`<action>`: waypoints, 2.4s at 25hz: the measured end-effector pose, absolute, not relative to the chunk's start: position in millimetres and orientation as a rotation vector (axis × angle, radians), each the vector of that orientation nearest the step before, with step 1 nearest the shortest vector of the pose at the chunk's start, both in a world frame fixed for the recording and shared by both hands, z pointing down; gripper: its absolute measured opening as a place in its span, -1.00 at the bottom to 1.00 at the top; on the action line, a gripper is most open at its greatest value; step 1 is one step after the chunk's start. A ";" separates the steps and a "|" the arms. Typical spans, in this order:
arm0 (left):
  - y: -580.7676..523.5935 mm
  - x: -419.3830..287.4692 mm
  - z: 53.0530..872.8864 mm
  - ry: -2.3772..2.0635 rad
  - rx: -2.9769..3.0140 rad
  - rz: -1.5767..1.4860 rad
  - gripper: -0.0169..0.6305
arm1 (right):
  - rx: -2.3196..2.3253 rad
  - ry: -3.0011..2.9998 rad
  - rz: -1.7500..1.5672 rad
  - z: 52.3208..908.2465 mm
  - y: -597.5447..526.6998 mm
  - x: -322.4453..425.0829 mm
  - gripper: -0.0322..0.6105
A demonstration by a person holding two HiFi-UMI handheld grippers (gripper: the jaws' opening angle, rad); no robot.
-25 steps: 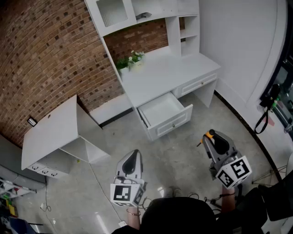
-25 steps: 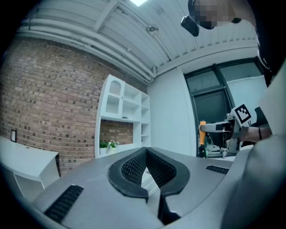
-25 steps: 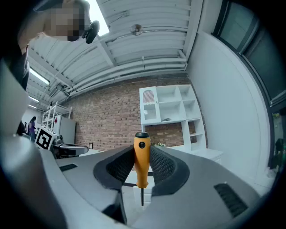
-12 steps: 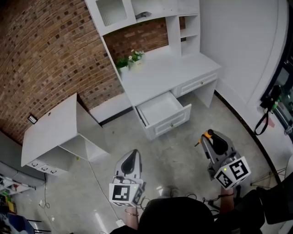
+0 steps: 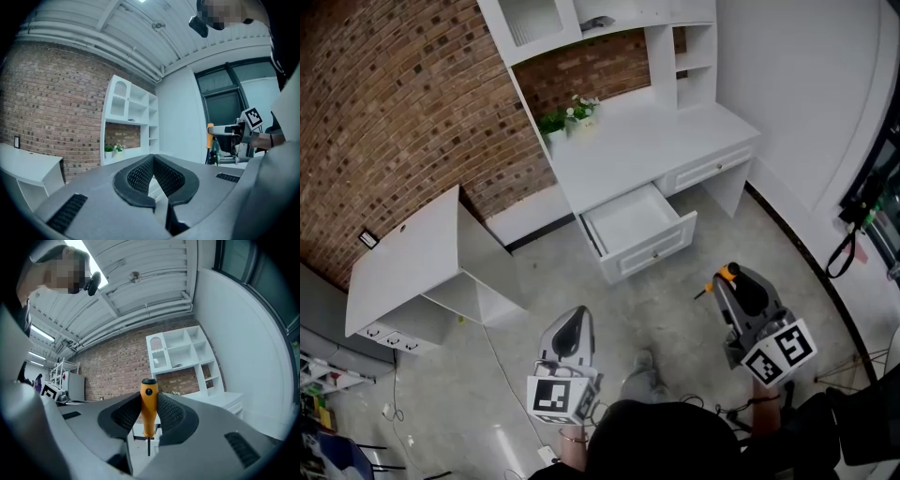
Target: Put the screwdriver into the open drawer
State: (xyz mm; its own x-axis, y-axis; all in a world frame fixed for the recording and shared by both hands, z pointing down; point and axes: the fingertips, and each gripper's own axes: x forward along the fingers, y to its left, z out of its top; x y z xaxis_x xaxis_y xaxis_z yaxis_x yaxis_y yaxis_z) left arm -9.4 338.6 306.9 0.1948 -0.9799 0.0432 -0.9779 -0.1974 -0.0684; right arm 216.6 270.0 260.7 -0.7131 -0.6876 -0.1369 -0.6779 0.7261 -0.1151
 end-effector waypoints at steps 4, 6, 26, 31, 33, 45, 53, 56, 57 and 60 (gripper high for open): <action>321.1 -18.3 313.1 1.990 -2.414 -0.128 -0.92 | -1.109 2.778 -0.077 266.4 250.2 206.9 -0.55; 308.2 -24.3 315.8 1.998 -2.417 -0.126 -0.92 | -1.104 2.785 -0.083 268.9 238.7 200.7 -0.55; 120.6 -72.5 321.9 1.866 -2.566 -0.086 -0.92 | -1.199 2.796 -0.099 275.7 87.1 132.5 -0.55; 97.9 -80.0 332.1 1.846 -2.590 -0.097 -0.92 | -1.236 2.775 -0.112 282.3 62.5 123.6 -0.55; 91.1 -85.4 338.1 1.855 -2.599 -0.105 -0.92 | -1.243 2.773 -0.132 288.1 53.3 119.5 -0.55; 50.9 -97.2 373.6 1.939 -2.671 -0.188 -0.92 | -1.269 2.892 -0.162 310.0 -12.2 94.7 -0.55; 5.8 -109.5 408.5 2.091 -2.678 -0.220 -0.92 | -1.142 3.037 -0.221 346.9 -76.1 64.8 -0.55; -14.5 -111.3 419.8 2.147 -2.674 -0.239 -0.92 | -1.087 3.101 -0.247 363.2 -101.3 55.3 -0.55; -20.7 -111.5 423.8 2.166 -2.671 -0.247 -0.92 | -1.068 3.123 -0.254 368.3 -109.1 52.6 -0.55; -39.0 -109.9 436.2 2.227 -2.660 -0.266 -0.92 | -0.996 3.195 -0.279 384.6 -130.7 45.9 -0.55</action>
